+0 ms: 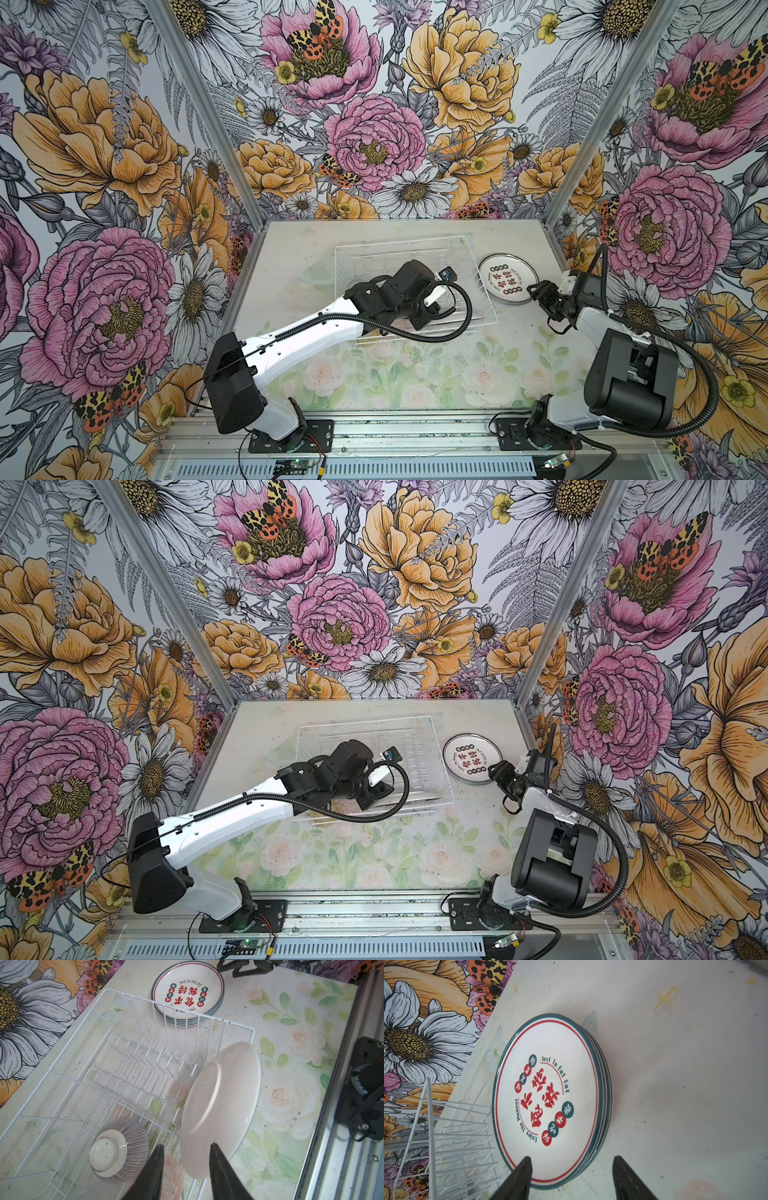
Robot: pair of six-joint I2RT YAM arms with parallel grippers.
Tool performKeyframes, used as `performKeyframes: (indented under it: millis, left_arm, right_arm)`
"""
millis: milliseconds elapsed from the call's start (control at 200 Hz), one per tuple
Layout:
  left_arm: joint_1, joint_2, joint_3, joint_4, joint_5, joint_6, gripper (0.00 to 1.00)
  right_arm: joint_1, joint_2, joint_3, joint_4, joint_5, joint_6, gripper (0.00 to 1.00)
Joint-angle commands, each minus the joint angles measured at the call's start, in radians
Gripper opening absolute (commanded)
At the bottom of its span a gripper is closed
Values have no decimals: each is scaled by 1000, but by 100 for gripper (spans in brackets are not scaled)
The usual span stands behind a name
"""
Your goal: Unload the mixed dishes from the dish rack
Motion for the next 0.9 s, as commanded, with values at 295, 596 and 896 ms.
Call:
performKeyframes:
  millis: [295,596,896]
  left_arm:
    - [-73,-14,27,-49,-76,24,40]
    - [-77,4,40,-65,-101,28,44]
    - [-100,42,78,-102,-111,84,44]
  right_arm:
    - [207,-293,134,-292,240,-153,63]
    - [446,-360,185,-404,363,-191,63]
    - [473,-373,187,-416,397,-203,63]
